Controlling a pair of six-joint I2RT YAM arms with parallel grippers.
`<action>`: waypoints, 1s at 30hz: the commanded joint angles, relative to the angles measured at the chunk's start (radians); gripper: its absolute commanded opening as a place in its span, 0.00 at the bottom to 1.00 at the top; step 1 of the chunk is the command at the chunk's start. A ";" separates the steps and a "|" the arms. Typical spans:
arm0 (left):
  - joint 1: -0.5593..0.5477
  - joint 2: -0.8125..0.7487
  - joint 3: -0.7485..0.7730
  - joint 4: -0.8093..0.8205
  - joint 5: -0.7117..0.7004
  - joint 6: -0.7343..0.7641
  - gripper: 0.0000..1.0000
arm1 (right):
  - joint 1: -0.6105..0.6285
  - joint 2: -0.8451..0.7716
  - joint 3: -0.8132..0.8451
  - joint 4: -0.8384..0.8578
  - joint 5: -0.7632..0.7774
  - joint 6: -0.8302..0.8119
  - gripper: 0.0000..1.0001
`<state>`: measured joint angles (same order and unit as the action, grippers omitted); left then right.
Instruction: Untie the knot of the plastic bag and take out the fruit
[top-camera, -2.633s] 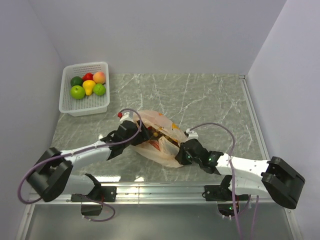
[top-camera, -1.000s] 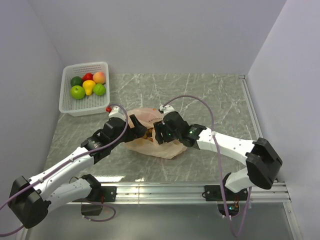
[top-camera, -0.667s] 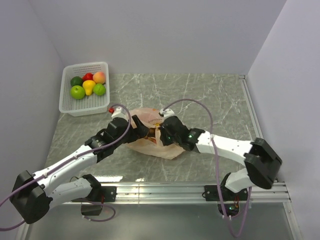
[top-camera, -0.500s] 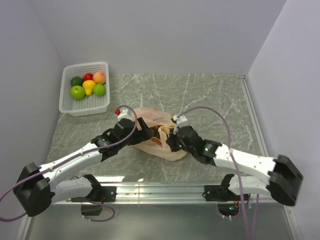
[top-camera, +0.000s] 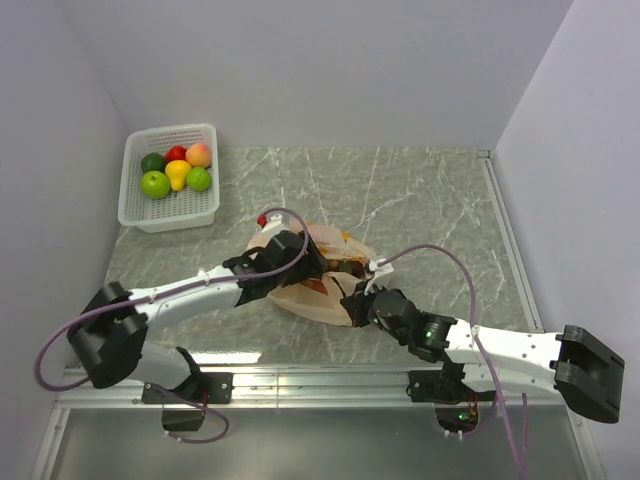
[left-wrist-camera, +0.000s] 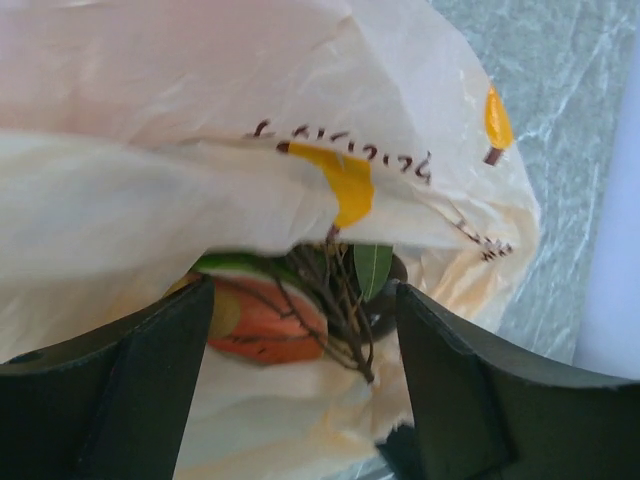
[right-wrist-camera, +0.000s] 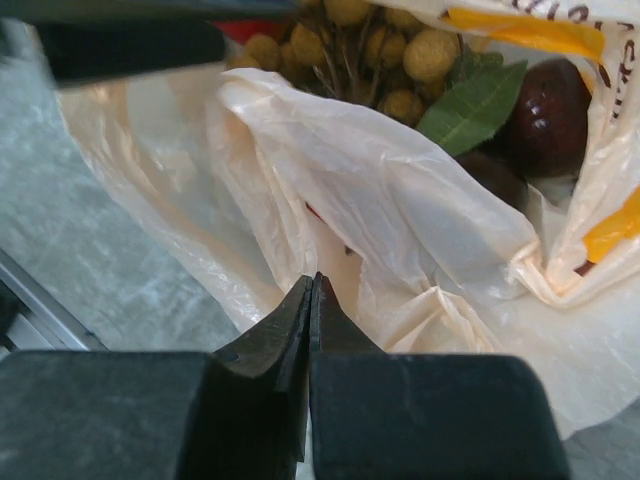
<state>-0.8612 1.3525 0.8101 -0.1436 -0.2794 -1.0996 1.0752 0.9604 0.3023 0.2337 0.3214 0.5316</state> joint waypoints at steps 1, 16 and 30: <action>-0.012 0.094 0.070 0.039 -0.014 -0.051 0.78 | 0.020 0.009 0.004 0.108 0.061 0.031 0.00; -0.025 0.339 0.152 0.053 -0.049 -0.023 0.59 | 0.029 0.015 0.020 0.090 0.085 0.051 0.00; -0.016 0.330 0.164 0.062 -0.092 0.095 0.01 | 0.035 -0.061 0.043 -0.079 0.235 0.080 0.00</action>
<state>-0.8803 1.7313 0.9768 -0.0647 -0.3569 -1.0840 1.1084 0.9348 0.3046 0.2165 0.4328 0.5869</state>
